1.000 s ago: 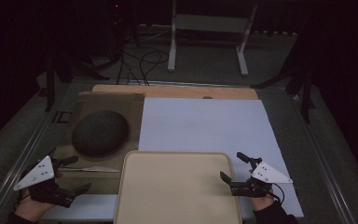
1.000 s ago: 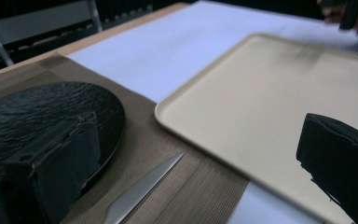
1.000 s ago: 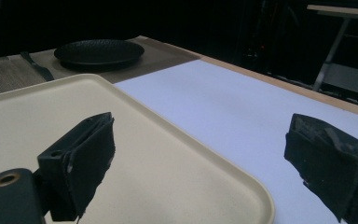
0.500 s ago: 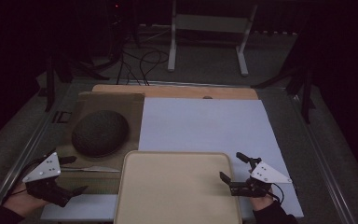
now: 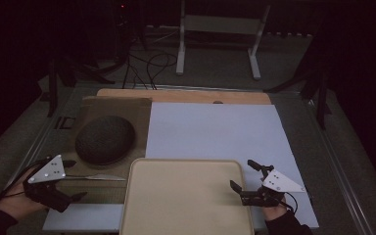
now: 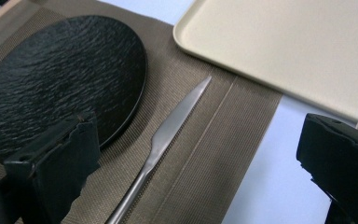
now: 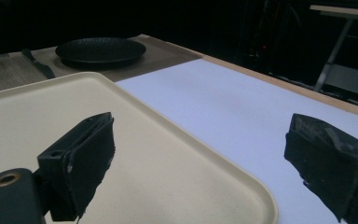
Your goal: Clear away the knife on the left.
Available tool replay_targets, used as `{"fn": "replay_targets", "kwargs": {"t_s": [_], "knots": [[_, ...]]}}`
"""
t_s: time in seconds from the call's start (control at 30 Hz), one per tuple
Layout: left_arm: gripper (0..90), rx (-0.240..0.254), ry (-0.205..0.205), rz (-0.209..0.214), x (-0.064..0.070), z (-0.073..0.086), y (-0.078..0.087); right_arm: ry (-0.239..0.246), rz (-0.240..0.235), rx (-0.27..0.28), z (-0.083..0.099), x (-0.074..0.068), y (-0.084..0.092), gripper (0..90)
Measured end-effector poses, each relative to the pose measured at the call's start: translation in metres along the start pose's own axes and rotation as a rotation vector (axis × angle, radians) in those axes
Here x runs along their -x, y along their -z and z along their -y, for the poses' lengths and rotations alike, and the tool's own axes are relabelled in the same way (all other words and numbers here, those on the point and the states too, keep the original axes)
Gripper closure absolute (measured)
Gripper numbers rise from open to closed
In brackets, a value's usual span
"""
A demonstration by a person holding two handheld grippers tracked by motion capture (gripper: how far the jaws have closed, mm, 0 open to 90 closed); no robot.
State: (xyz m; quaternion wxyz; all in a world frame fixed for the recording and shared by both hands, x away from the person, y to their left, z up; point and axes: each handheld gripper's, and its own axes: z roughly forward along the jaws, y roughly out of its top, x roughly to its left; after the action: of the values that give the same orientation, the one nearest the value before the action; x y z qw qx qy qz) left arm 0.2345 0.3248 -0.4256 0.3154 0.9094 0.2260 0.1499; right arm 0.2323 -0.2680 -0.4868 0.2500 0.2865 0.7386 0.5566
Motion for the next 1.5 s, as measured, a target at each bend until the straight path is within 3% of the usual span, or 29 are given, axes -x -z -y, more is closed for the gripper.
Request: {"fn": "replay_targets", "kwargs": {"t_s": [0.17,0.53,1.43,1.5], "knots": [[0.0,-0.081,-0.045,-0.004,-0.002,-0.005,-0.005,0.01,0.004,-0.007,0.0,0.0,0.0,8.2],[0.0,-0.178,-0.095,0.004,-0.01,-0.015,-0.007,0.006,0.002,-0.013,0.001,0.0,-0.001,8.2],[0.0,-0.361,-0.154,0.059,-0.029,-0.028,-0.019,0.005,-0.002,-0.016,0.002,0.0,-0.003,8.2],[0.0,-0.421,-0.167,0.077,-0.031,-0.027,-0.026,0.006,-0.001,-0.018,0.003,0.0,-0.004,8.2]]}}
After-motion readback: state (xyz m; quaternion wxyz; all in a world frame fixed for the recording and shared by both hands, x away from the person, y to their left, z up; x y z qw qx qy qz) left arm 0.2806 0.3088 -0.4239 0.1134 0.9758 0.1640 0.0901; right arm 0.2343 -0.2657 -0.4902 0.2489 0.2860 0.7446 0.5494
